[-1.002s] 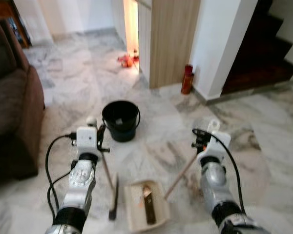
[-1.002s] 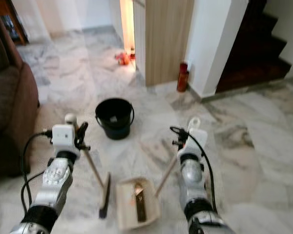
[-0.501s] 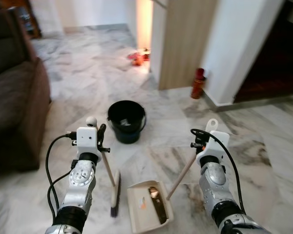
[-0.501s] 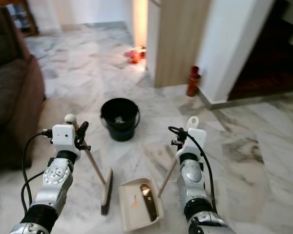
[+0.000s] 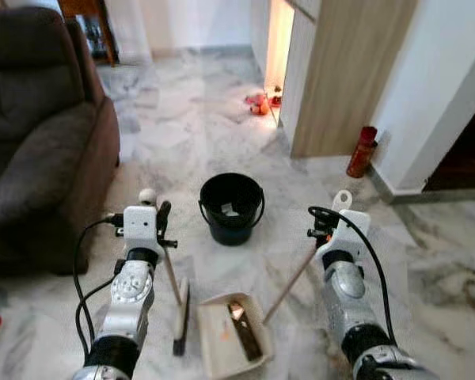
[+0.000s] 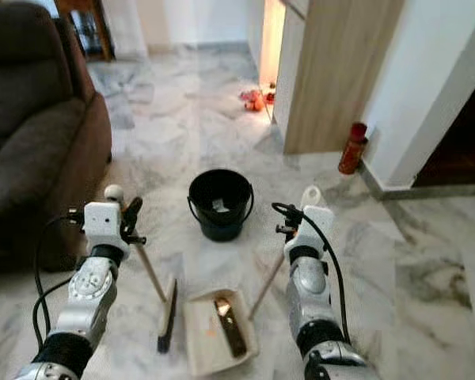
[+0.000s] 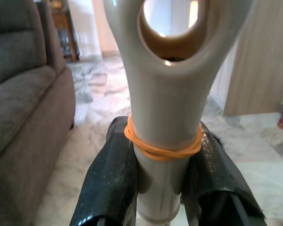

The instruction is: Sweep floor

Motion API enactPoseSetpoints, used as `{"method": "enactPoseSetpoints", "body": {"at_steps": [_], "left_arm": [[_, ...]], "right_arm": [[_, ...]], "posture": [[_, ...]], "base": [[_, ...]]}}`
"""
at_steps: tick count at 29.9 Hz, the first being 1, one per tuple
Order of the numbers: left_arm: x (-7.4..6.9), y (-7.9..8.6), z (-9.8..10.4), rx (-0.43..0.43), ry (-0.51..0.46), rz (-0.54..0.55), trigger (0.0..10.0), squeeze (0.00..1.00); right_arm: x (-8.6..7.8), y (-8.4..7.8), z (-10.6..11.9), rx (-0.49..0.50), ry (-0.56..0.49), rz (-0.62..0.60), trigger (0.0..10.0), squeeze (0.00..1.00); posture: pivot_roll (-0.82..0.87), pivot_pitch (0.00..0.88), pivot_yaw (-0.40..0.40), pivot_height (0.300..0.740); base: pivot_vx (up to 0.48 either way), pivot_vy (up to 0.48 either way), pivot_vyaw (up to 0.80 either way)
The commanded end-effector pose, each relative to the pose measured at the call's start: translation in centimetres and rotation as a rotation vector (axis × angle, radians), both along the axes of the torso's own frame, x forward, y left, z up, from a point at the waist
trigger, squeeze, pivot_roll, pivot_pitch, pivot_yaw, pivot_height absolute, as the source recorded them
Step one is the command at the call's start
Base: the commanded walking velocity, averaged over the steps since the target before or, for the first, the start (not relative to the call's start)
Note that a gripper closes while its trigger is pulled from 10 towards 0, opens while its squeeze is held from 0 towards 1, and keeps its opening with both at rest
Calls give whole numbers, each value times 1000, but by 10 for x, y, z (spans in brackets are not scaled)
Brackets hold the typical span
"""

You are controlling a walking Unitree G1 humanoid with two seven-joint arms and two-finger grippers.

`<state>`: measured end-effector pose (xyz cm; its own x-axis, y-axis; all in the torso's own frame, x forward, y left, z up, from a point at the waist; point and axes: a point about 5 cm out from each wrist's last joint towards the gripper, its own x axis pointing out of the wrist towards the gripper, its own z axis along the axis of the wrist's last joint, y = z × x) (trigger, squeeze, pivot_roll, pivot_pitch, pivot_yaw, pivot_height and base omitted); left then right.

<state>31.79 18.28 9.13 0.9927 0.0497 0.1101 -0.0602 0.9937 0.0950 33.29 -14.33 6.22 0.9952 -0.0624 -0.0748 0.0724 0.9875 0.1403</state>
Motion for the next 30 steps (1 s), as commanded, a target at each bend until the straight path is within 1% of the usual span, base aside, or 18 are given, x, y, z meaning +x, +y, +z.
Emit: {"method": "enactPoseSetpoints", "body": {"at_steps": [1, 30], "left_arm": [[5, -3, 14, 9, -62, -7, 10000, 0], [3, -3, 13, 7, -59, -1, 10000, 0]], "right_arm": [[4, -2, 8, 31, -37, -15, 10000, 0], [5, -1, 10, 19, -45, -12, 10000, 0]], "posture": [[106, 0, 10, 740], [109, 0, 1, 740]], "base": [[311, 0, 0], [310, 0, 0]]}}
